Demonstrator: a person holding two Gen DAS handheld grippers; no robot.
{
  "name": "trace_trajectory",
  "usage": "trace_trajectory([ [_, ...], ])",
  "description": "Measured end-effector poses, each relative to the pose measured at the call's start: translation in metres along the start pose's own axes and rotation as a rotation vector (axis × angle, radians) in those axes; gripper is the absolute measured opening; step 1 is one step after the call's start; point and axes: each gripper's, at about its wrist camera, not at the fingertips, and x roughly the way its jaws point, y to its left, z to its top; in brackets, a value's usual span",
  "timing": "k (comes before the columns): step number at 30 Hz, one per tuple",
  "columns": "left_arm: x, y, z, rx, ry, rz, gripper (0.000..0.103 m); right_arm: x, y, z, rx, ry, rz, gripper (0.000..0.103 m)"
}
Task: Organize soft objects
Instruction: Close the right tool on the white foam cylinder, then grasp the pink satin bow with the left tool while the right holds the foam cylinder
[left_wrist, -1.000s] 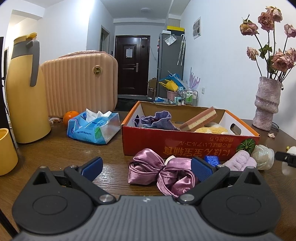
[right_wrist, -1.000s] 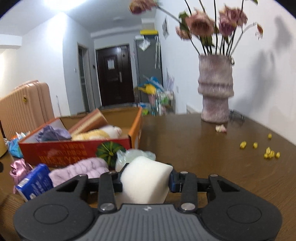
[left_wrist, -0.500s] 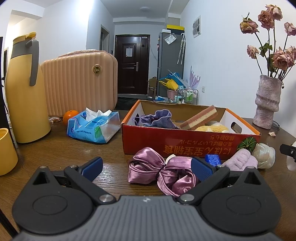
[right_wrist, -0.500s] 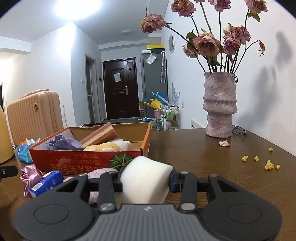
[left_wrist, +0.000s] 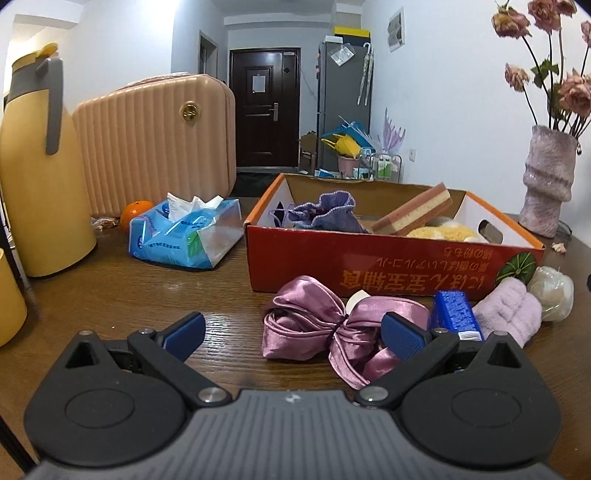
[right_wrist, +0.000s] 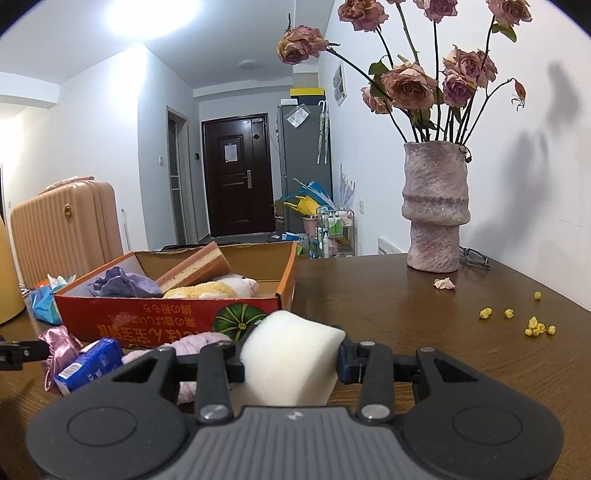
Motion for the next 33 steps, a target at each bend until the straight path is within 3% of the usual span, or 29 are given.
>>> trace_trajectory([
  [5, 0.014, 0.000, 0.003, -0.005, 0.022, -0.041, 0.103, 0.001, -0.001, 0.000, 0.000, 0.002, -0.007, 0.039],
  [12, 0.011, 0.003, 0.010, -0.071, -0.026, -0.082, 0.103, 0.001, -0.002, -0.001, 0.006, 0.003, -0.022, 0.039],
  [15, 0.013, -0.005, 0.012, -0.052, -0.032, -0.081, 0.103, 0.002, -0.002, -0.001, 0.006, 0.006, -0.028, 0.039],
  [19, 0.023, -0.022, 0.014, -0.008, -0.012, -0.076, 0.103, 0.003, -0.003, -0.001, 0.008, 0.006, -0.034, 0.039],
  [23, 0.037, -0.034, 0.008, 0.063, 0.048, -0.018, 0.103, 0.004, -0.003, -0.001, 0.008, 0.009, -0.035, 0.039],
  [33, 0.047, -0.018, 0.005, -0.012, 0.126, -0.059, 0.102, 0.004, -0.004, -0.001, 0.009, 0.009, -0.033, 0.039],
])
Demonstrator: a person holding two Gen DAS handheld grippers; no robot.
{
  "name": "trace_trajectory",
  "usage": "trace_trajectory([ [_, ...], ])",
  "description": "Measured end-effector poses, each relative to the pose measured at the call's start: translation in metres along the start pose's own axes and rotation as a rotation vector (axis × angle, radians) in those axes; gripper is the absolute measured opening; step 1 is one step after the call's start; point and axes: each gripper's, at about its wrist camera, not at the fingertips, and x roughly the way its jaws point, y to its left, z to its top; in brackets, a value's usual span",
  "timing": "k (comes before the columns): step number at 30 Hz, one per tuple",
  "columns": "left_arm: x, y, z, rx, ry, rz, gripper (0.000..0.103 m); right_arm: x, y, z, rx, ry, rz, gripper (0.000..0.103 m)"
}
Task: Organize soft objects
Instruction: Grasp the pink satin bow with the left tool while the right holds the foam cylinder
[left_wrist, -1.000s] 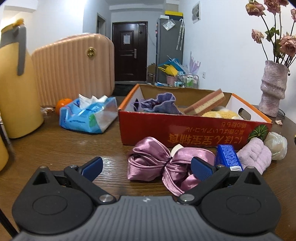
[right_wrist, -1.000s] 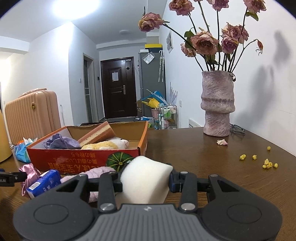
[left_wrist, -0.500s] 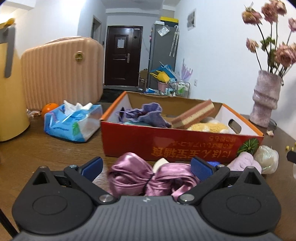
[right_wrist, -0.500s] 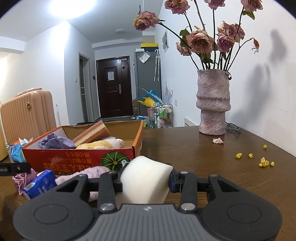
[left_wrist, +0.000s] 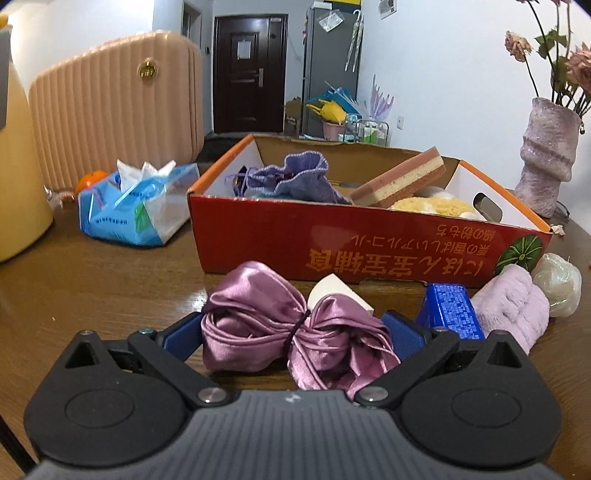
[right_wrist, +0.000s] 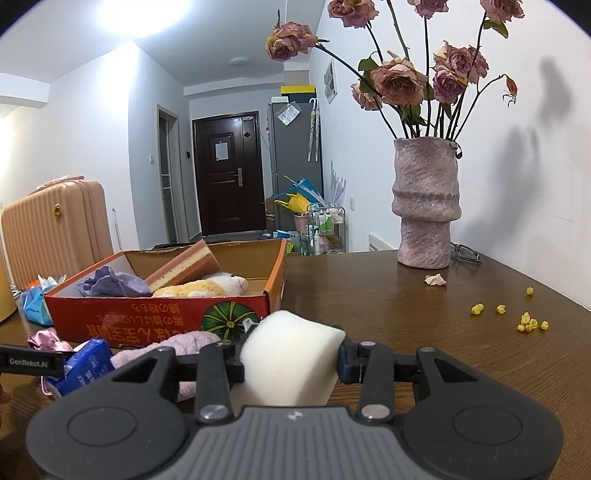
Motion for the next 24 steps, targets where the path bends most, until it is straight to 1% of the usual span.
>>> trace_trajectory([
  [3, -0.002, 0.002, 0.000, -0.011, -0.003, -0.016, 0.094, -0.001, 0.000, 0.000, 0.001, -0.003, 0.003, 0.039],
  [5, -0.005, 0.001, 0.000, -0.005, -0.015, -0.013, 0.083, -0.002, 0.000, 0.000, 0.003, -0.005, 0.006, 0.039],
  [6, -0.007, 0.001, 0.000, -0.003, -0.023, -0.013, 0.081, -0.002, 0.000, 0.001, 0.003, -0.007, 0.007, 0.039],
  [8, -0.011, 0.001, -0.001, 0.001, -0.034, -0.012, 0.071, -0.002, 0.000, 0.001, 0.005, -0.008, 0.011, 0.039],
  [9, -0.013, 0.001, -0.002, 0.002, -0.039, -0.012, 0.069, -0.003, 0.000, 0.001, 0.006, -0.008, 0.013, 0.039],
  [11, -0.018, 0.002, -0.003, 0.000, -0.047, -0.010, 0.056, -0.003, 0.000, 0.001, 0.007, -0.009, 0.016, 0.039],
  [12, -0.021, 0.003, -0.004, -0.001, -0.051, -0.011, 0.054, -0.004, 0.000, 0.001, 0.008, -0.010, 0.018, 0.039],
  [14, -0.025, 0.005, -0.005, -0.005, -0.056, -0.017, 0.045, -0.004, 0.000, 0.001, 0.009, -0.011, 0.022, 0.039],
  [19, -0.037, 0.010, -0.007, -0.014, -0.086, 0.000, 0.036, -0.006, 0.001, 0.001, 0.008, -0.015, 0.030, 0.039],
  [20, -0.040, 0.012, -0.007, -0.019, -0.093, 0.004, 0.029, -0.006, 0.001, 0.001, 0.007, -0.015, 0.032, 0.039],
  [21, -0.042, 0.015, -0.007, -0.023, -0.098, 0.009, 0.025, -0.006, 0.002, 0.001, 0.007, -0.016, 0.034, 0.039],
  [24, -0.047, 0.020, -0.008, -0.032, -0.109, 0.020, 0.021, -0.007, 0.002, 0.001, 0.006, -0.018, 0.038, 0.039],
])
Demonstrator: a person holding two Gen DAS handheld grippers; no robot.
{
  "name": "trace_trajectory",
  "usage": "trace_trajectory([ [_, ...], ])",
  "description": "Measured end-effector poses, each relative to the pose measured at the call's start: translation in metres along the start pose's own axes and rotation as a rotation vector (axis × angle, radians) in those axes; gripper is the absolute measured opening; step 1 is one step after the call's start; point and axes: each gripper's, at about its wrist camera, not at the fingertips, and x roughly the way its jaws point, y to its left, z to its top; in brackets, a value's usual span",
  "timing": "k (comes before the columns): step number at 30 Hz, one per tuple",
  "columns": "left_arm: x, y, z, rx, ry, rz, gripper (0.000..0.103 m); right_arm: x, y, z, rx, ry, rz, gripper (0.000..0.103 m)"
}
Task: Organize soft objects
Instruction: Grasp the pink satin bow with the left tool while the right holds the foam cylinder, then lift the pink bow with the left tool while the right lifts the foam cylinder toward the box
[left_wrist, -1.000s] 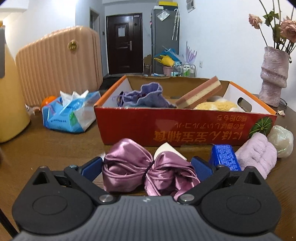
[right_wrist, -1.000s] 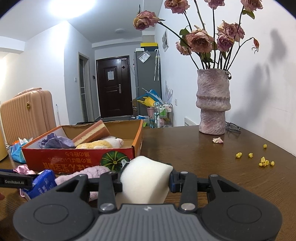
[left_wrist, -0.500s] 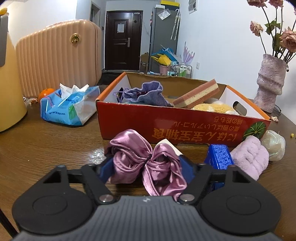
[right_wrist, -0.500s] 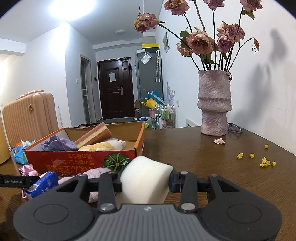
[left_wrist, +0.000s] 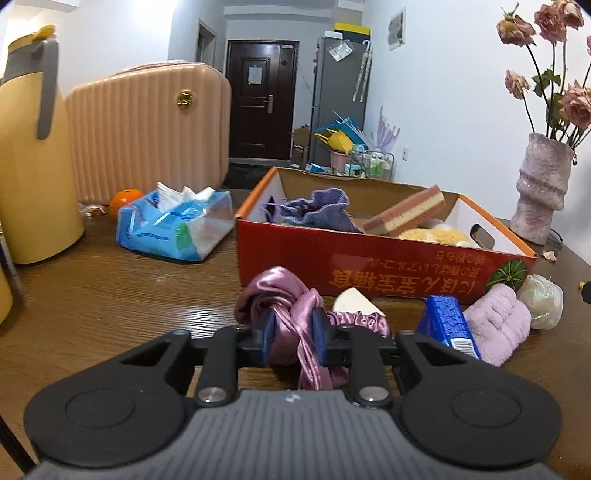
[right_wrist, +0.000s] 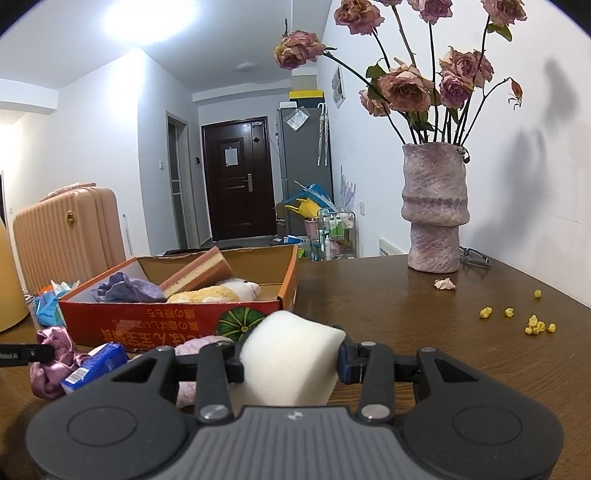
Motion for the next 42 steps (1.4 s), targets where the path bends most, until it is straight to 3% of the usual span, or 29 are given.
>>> trace_trajectory([
  [19, -0.041, -0.003, 0.009, 0.038, -0.165, 0.045, 0.019, -0.008, 0.010, 0.000, -0.030, -0.057, 0.001, 0.039],
  [31, -0.057, -0.015, 0.019, 0.037, -0.264, 0.045, 0.019, -0.015, 0.050, 0.003, -0.070, -0.174, 0.022, 0.039],
  [42, -0.056, -0.030, 0.036, 0.014, -0.309, 0.013, 0.019, -0.005, 0.074, 0.011, -0.066, -0.227, 0.034, 0.039],
])
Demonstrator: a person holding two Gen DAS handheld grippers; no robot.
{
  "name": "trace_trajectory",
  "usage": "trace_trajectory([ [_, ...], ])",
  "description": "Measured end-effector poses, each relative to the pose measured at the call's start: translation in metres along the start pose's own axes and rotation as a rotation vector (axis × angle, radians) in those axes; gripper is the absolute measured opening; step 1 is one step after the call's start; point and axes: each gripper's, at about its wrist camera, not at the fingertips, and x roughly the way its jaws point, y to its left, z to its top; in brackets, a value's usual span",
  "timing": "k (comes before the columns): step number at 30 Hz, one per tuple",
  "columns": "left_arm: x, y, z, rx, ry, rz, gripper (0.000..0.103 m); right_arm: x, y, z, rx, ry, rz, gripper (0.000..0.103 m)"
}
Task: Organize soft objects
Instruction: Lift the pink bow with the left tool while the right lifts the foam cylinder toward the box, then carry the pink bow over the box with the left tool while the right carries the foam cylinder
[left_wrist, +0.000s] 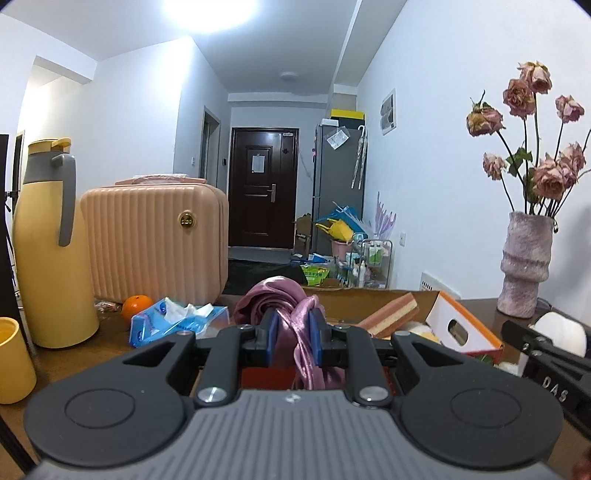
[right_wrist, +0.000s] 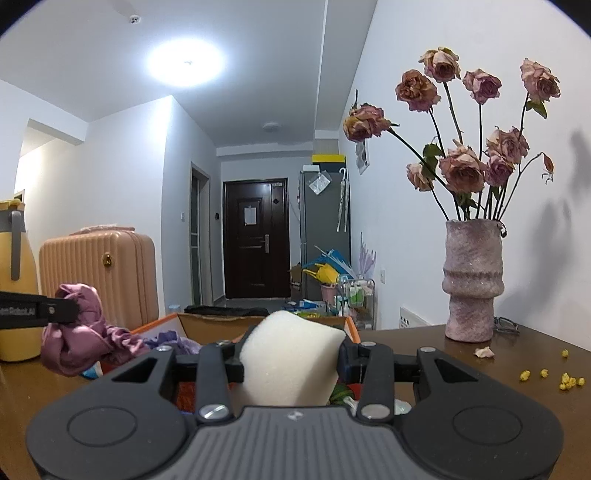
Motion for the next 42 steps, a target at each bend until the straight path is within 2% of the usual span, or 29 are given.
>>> trace_trajectory([
  [16, 0.028, 0.003, 0.018, -0.077, -0.018, -0.006, 0.019, 0.026, 0.012, 0.016, 0.036, -0.043, 0.029, 0.039],
  [42, 0.090, -0.004, 0.032, -0.089, -0.027, -0.022, 0.019, 0.084, 0.019, 0.025, 0.058, -0.043, 0.040, 0.039],
])
